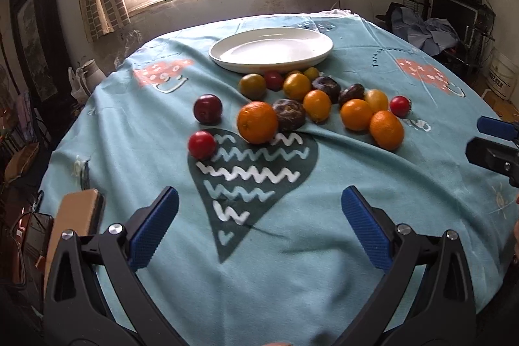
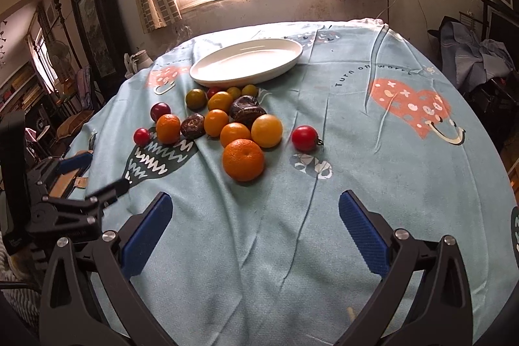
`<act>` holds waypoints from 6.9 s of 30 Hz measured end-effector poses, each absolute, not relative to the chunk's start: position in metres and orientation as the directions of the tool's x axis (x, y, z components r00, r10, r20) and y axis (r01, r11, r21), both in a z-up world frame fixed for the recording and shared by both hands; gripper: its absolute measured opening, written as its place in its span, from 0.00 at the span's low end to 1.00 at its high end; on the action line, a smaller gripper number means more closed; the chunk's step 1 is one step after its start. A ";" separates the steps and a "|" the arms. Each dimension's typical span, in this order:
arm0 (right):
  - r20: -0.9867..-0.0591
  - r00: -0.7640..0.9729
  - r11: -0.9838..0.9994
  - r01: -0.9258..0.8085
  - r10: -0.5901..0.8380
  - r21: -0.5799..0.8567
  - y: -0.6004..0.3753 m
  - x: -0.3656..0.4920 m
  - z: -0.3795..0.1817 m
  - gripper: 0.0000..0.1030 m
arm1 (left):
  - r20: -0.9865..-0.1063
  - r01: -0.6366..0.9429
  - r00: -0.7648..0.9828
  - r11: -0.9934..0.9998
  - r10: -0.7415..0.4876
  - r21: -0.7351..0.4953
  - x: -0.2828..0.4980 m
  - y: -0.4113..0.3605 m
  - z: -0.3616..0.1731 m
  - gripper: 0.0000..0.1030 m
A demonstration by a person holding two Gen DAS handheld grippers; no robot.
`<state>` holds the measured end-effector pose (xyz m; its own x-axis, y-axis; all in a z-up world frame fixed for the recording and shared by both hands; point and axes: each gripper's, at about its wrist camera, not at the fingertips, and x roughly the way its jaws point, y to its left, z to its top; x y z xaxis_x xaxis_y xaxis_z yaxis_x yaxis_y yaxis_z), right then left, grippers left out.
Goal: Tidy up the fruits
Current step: 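Grasp a red cherry tomato with the left gripper while the right gripper grasps another cherry tomato, then lower both cherry tomatoes onto the white plate and open both grippers, then grasp a small orange with the left gripper while the right gripper grasps another small orange, then place both small oranges on the white plate and open both grippers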
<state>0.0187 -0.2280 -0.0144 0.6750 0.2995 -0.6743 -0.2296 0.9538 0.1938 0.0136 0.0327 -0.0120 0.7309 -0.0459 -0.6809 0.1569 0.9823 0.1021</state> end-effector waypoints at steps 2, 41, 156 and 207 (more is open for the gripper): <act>-0.684 0.669 0.956 -0.224 0.291 0.188 -0.233 0.023 -0.017 0.99 | -0.690 0.164 0.721 0.983 -0.061 0.085 0.027 0.043 -0.005 0.98; -0.772 0.568 0.953 -0.259 0.284 0.160 -0.248 0.097 -0.040 0.71 | -0.738 0.163 0.635 0.973 -0.229 -0.162 0.108 0.099 -0.040 0.30; -0.667 0.580 0.882 -0.364 0.467 0.301 -0.214 0.083 -0.041 0.79 | -0.738 0.137 0.637 0.975 -0.223 -0.176 0.134 0.070 -0.040 0.44; -0.659 0.644 0.915 -0.181 0.388 0.362 -0.197 0.296 -0.017 0.69 | -0.683 0.126 0.714 0.988 -0.154 -0.090 0.261 0.028 -0.002 0.71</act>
